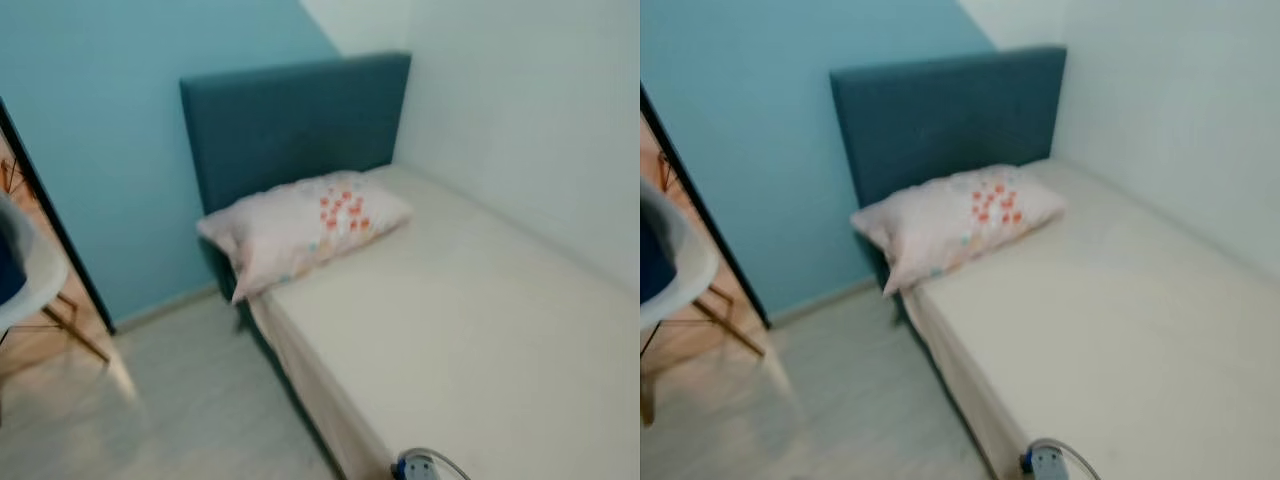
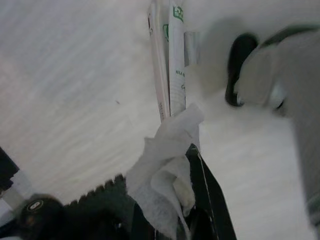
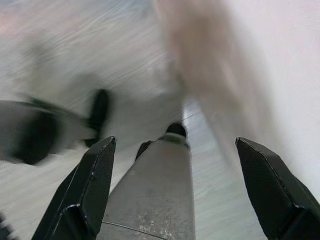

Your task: Clean up the room

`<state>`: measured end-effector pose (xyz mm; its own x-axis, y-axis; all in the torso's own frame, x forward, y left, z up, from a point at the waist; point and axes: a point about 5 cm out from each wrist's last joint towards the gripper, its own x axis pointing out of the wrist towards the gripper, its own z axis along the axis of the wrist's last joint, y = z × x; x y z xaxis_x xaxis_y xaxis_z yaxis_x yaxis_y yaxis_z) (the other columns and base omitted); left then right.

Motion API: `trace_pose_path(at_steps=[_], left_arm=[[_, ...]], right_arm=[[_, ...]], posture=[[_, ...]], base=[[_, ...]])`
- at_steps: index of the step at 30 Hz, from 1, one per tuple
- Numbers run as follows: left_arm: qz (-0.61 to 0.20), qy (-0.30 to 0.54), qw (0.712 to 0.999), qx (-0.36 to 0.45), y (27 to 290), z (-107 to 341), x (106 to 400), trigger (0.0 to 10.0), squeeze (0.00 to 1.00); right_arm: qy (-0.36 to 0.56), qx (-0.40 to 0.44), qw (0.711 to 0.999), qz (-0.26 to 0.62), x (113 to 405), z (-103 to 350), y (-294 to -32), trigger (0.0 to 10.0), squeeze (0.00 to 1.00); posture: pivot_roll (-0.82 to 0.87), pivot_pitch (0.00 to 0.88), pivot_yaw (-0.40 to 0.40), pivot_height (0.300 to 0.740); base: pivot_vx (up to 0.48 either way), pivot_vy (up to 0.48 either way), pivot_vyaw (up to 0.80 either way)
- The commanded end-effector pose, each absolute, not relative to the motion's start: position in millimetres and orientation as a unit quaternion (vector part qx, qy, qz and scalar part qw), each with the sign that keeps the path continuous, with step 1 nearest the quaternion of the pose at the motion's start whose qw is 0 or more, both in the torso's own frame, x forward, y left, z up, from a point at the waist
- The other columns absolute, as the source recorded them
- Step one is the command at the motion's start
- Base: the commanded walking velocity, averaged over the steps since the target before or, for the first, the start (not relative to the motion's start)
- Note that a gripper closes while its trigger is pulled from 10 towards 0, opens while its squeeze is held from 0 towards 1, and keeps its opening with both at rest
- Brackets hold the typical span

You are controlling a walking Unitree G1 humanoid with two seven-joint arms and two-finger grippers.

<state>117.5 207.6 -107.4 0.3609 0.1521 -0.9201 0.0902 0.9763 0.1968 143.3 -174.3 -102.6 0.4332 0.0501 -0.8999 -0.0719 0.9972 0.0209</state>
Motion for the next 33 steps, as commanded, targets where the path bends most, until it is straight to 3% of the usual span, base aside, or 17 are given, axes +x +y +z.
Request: trace_pose_path(at_steps=[1,15,33], left_arm=[[0.009,0.567,0.816,0.108,204,-108,117,10.0,0.0],[0.002,0.568,0.816,0.111,201,-107,123,10.0,0.0],[0.041,0.53,0.844,0.075,200,-97,152,10.0,0.0]], right_arm=[[0.523,-0.012,0.851,0.047,149,-101,-168,10.0,0.0],[0.522,-0.017,0.851,0.051,151,-100,-168,10.0,0.0],[0.523,-0.019,0.85,0.056,151,-100,-168,10.0,0.0]], posture=[[-0.01,0.0,-0.063,0.74],[-0.01,0.0,-0.064,0.74],[-0.01,0.0,-0.062,0.74]], base=[[0.0,0.0,0.8],[0.0,0.0,0.8],[0.0,0.0,0.8]])
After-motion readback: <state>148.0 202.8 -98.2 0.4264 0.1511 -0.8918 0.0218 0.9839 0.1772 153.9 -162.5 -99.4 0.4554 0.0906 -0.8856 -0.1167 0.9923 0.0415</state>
